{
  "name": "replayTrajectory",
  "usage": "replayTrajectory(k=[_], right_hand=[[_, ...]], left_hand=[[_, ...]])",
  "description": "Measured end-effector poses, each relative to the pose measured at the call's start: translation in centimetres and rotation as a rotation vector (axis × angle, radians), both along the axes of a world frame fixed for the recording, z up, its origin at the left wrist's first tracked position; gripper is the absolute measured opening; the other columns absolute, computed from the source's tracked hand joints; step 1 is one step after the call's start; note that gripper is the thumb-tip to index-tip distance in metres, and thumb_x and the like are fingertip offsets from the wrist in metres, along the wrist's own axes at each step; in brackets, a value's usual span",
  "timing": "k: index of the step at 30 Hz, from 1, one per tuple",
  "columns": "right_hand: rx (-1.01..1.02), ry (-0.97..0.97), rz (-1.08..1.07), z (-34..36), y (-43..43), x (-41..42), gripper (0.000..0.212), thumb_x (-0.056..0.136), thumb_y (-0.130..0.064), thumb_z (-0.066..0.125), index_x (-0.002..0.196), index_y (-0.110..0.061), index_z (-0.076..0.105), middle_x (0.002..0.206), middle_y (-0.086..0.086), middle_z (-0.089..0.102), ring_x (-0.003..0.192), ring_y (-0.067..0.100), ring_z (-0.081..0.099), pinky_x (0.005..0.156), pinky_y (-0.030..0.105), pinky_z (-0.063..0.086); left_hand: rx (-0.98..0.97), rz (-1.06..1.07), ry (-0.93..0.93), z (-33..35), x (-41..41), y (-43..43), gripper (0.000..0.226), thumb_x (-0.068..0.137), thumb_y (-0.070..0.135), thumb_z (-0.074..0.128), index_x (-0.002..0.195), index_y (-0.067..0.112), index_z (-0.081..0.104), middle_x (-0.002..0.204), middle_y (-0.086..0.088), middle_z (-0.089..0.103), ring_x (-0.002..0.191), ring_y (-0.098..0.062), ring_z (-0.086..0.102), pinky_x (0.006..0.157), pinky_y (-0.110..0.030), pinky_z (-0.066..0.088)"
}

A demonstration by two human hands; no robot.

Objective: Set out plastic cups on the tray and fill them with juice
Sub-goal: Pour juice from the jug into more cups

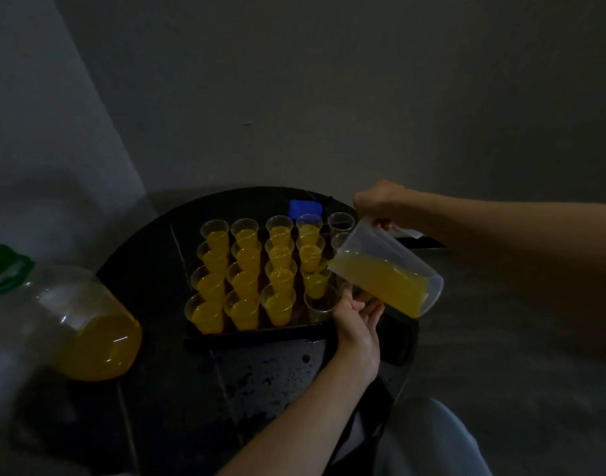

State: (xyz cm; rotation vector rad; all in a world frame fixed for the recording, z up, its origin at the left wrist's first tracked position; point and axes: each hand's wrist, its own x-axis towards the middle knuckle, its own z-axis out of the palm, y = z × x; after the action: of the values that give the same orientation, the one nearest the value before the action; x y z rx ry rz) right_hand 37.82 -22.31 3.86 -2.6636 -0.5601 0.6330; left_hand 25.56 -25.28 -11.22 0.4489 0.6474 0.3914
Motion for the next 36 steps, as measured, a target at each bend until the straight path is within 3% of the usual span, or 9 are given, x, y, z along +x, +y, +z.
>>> replayTrajectory(k=[4, 32, 36], right_hand=[[-0.021, -0.013, 0.025, -0.2, 0.4, 0.1, 0.028, 0.104, -0.029, 0.043, 0.086, -0.009, 0.053, 0.070, 0.004, 0.048, 0.056, 0.011, 0.042, 0.049, 0.019, 0.035], [-0.087, -0.043, 0.096, -1.0, 0.4, 0.2, 0.030, 0.103, -0.028, 0.049, 0.076, -0.013, 0.050, 0.067, 0.002, 0.047, 0.052, 0.010, 0.041, 0.046, 0.018, 0.033], [0.029, 0.004, -0.014, -0.9, -0.2, 0.2, 0.027, 0.101, -0.026, 0.049, 0.080, -0.009, 0.051, 0.071, 0.006, 0.048, 0.057, 0.013, 0.043, 0.052, 0.021, 0.034]], left_hand=[[-0.005, 0.010, 0.005, 0.0, 0.0, 0.0, 0.066, 0.086, 0.001, 0.030, 0.148, 0.018, 0.048, 0.128, -0.017, 0.064, 0.119, -0.030, 0.060, 0.116, -0.047, 0.038], [-0.003, -0.002, 0.035, -0.3, -0.4, 0.5, 0.062, 0.090, 0.002, 0.028, 0.146, 0.017, 0.049, 0.127, -0.017, 0.064, 0.118, -0.030, 0.060, 0.115, -0.046, 0.039], [0.017, -0.006, 0.062, -0.2, -0.4, 0.8, 0.062, 0.091, 0.003, 0.028, 0.149, 0.017, 0.047, 0.128, -0.016, 0.061, 0.119, -0.029, 0.057, 0.113, -0.044, 0.040]])
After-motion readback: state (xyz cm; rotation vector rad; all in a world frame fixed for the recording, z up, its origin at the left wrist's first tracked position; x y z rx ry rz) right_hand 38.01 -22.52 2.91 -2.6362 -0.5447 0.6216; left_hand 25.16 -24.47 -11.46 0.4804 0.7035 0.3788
